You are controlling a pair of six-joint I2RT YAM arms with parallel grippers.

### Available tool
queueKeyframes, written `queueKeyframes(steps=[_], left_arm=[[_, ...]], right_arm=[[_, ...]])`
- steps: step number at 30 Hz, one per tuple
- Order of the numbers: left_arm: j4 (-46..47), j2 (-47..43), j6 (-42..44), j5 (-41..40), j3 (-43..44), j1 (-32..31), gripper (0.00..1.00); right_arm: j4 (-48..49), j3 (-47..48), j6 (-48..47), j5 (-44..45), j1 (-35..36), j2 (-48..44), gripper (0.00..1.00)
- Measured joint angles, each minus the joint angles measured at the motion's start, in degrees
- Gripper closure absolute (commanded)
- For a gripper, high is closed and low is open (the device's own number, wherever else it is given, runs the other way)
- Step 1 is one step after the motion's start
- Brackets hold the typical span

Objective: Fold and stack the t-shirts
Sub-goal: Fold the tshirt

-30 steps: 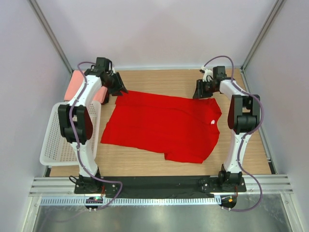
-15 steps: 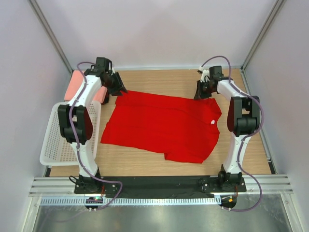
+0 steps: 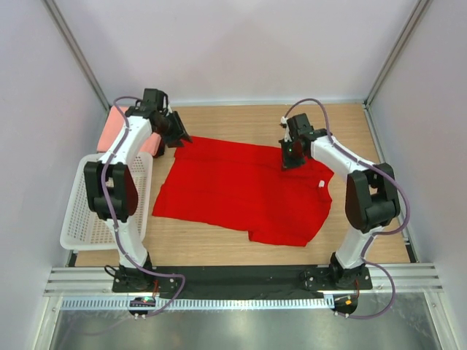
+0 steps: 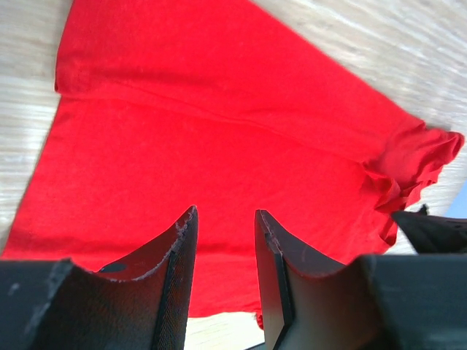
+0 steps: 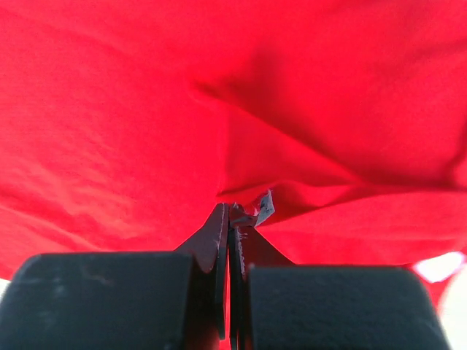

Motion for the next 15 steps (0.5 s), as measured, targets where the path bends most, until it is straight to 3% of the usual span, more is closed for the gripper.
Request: queueKeyframes(steps=[7, 15], left_arm=[[0.3, -1.1, -1.4, 0.0, -4.8, 0.0, 0.61], [1.0, -3.1, -2.0, -0.1, -6.8, 0.0, 0.61]], right_arm=[[-0.5, -6.8, 7.1, 6.3, 7.1, -0.1, 0.99], [-0.4, -7.9, 16.3, 15.8, 11.7, -1.9, 0.99]])
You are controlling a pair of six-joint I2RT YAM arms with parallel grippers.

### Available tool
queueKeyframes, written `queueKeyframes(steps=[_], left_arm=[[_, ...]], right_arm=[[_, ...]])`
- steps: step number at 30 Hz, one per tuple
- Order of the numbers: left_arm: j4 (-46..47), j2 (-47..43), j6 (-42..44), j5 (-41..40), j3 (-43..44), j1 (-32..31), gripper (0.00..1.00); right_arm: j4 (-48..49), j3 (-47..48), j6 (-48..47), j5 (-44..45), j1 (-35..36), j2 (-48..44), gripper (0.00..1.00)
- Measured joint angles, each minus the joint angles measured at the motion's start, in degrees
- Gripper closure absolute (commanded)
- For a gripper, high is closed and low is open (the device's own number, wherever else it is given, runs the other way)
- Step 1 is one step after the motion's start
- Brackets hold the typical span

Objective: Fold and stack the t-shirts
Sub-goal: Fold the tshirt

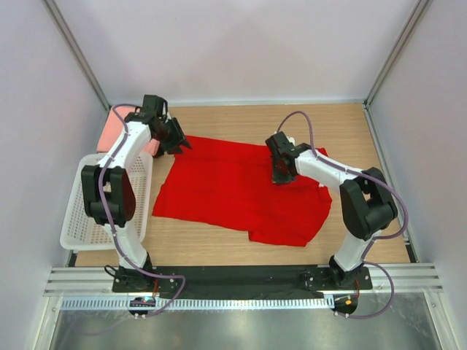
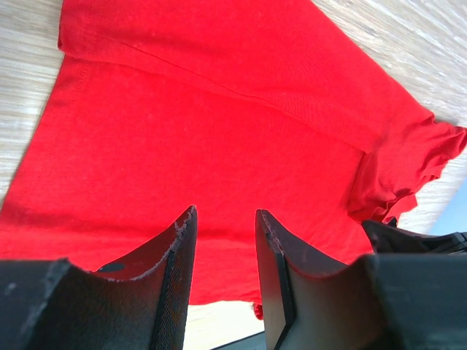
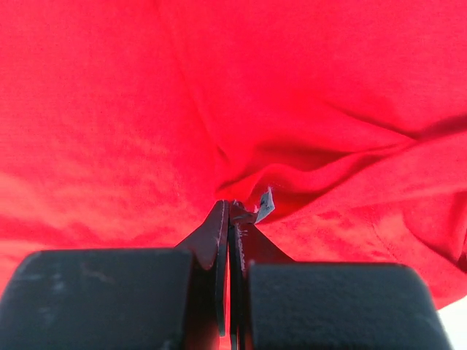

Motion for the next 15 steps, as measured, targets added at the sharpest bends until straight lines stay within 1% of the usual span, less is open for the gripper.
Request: queueKeyframes(steps=[6, 15], left_arm=[[0.7, -0.9, -0.8, -0.1, -0.5, -0.3, 0.61], [0.7, -1.2, -0.9, -0.2, -1.3, -0.7, 0.61]], right_arm=[[1.6, -0.1, 7.5, 4.7, 0.8, -1.5, 0.99], [2.8, -0.3, 15.9, 6.5, 5.5, -1.8, 0.99]])
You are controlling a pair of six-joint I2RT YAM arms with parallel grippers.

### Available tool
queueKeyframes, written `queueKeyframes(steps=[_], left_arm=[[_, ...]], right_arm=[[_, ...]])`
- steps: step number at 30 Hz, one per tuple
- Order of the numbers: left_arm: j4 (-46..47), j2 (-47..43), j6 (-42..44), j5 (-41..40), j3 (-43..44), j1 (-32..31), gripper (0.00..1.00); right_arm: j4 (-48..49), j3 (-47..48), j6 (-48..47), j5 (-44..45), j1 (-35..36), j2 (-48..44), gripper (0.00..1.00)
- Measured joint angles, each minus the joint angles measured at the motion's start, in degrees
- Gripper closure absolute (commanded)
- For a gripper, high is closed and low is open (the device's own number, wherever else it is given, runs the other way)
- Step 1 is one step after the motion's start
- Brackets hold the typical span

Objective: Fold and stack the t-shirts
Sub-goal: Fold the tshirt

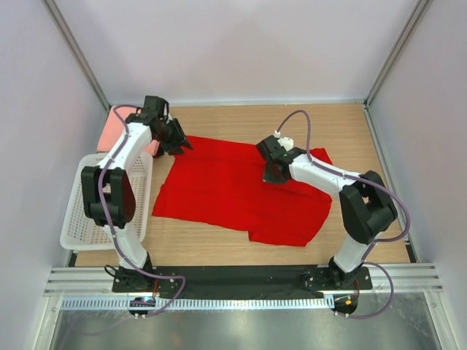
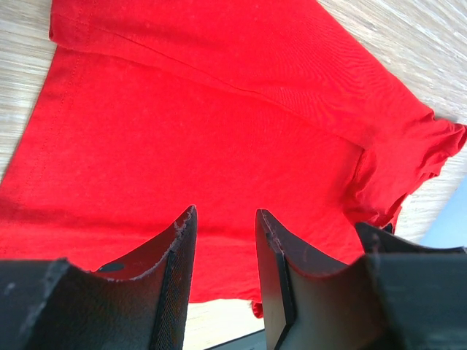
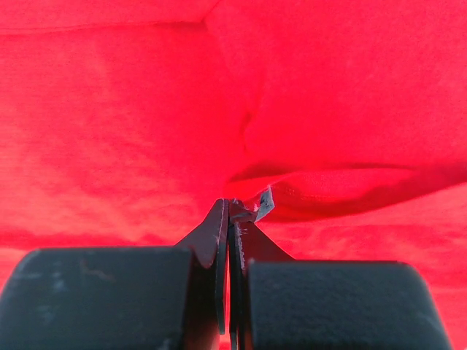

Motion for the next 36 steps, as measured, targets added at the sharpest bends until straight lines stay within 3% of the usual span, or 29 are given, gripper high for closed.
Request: queueKeyframes(steps=[4, 7, 9, 12, 17, 26, 33, 36], left_arm=[[0.0, 0.0, 0.0, 0.0, 0.0, -0.1, 0.60], [0.0, 0.0, 0.0, 0.0, 0.0, -0.3, 0.60], [0.0, 0.0, 0.0, 0.0, 0.0, -0.5, 0.60], [0.0, -0.1, 0.0, 0.0, -0.2, -0.8, 0.60], [0.3, -1.1, 0.5, -0.4, -2.0, -2.3, 0.60], [3.6, -2.1, 0.8, 0.5, -3.8, -11.7, 0.60], [6.7, -8.2, 0.2, 1.1, -12.5, -11.9, 0.59], [7.1, -11.0, 0.3, 1.2, -16.5, -11.8, 0.59]], right_arm=[[0.1, 0.0, 3.3, 1.5, 1.7, 0.0, 0.94], [0.1, 0.0, 4.3, 2.1, 2.1, 0.0, 0.82], [0.0, 0.0, 4.4, 2.2, 2.1, 0.0, 0.68], [-1.5, 0.5, 3.0, 1.9, 2.0, -0.2, 0.62], [-3.8, 0.9, -1.1, 1.5, 1.7, -3.1, 0.75], [-3.9, -3.2, -6.7, 2.5, -7.0, -5.1, 0.79], [-5.4, -11.4, -4.2, 1.6, -6.7, -5.4, 0.73], [-6.8, -15.8, -1.9, 1.6, -6.5, -9.6, 0.67]])
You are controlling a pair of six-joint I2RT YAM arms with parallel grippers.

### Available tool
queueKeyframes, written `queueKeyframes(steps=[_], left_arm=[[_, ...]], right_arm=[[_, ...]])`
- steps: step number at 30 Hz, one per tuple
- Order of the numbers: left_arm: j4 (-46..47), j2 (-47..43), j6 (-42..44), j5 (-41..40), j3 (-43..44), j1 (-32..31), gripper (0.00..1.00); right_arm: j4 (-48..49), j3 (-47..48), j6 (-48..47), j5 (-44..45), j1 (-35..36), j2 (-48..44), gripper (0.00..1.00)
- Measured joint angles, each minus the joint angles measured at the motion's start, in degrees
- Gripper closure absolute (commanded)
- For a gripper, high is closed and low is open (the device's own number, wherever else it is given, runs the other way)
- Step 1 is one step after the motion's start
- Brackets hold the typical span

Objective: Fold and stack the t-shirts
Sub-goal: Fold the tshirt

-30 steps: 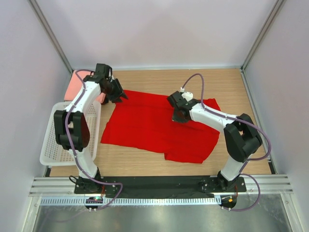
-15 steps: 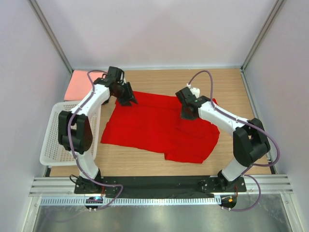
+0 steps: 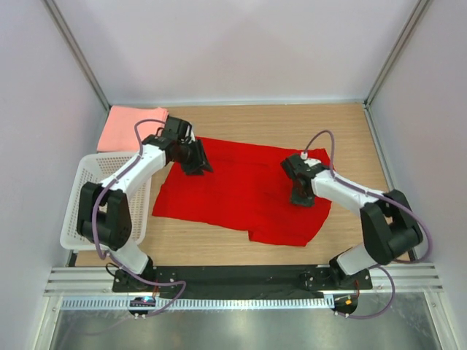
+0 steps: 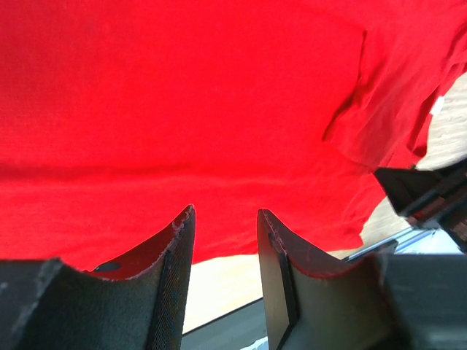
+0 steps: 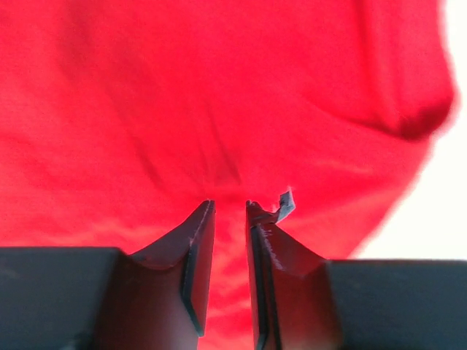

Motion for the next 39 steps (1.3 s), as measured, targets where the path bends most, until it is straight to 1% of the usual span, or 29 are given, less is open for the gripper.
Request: queueKeyframes(steps=[1, 4, 7, 9, 10, 13, 15, 18, 22, 25, 29, 32, 37, 39], left_arm=[[0.3, -0.3, 0.0, 0.0, -0.8, 0.0, 0.59], [1.0, 0.4, -0.4, 0.4, -1.6, -0.1, 0.59], [2.5, 3.0, -1.7, 1.1, -1.1, -0.1, 0.59], [3.1, 5.4, -2.5, 1.2, 0.1, -0.1, 0.59], [3.3, 6.6, -3.0, 1.1, 0.9, -0.1, 0.59], [3.9, 9.6, -4.2, 0.6, 3.5, 0.0, 0.59], [4.7, 10.7, -5.3, 0.0, 4.2, 0.1, 0.59], [5.8, 12.0, -7.3, -0.9, 4.3, 0.1, 0.59], [7.5, 14.3, -9.4, -2.0, 4.3, 0.1, 0.60], [8.5, 15.8, -10.7, -2.3, 4.3, 0.1, 0.59], [9.1, 16.9, -11.3, -2.8, 5.1, 0.1, 0.59], [7.8, 18.7, -10.9, -4.2, 9.0, 0.1, 0.59], [3.8, 22.6, -8.8, -5.7, 21.0, 0.7, 0.59], [2.8, 22.9, -7.3, -6.7, 23.7, 1.4, 0.58]], right_arm=[[-0.8, -1.2, 0.8, 0.5, -0.1, -2.2, 0.63], [-1.4, -2.7, 1.4, 1.4, -2.0, -7.6, 0.63], [0.5, -1.6, 0.3, 1.9, -8.2, -7.8, 0.63], [1.8, 0.7, -0.9, 1.5, -12.9, -5.1, 0.62], [2.9, 1.9, -1.6, 0.6, -15.3, -3.6, 0.59], [6.9, 4.2, -3.1, -2.1, -20.2, -0.2, 0.58], [8.8, 5.7, -4.0, -4.2, -22.9, 2.3, 0.60], [11.5, 8.7, -5.4, -6.6, -26.5, 7.9, 0.66], [13.9, 11.2, -7.0, -8.7, -30.3, 14.4, 0.67], [17.7, 13.0, -9.1, -10.0, -32.3, 16.6, 0.67], [19.7, 17.3, -11.8, -12.6, -34.0, 20.1, 0.66], [20.4, 20.6, -13.9, -14.1, -34.8, 22.6, 0.64], [19.9, 24.4, -16.3, -16.8, -35.9, 25.2, 0.63], [18.6, 26.5, -16.9, -18.0, -36.4, 26.2, 0.62]])
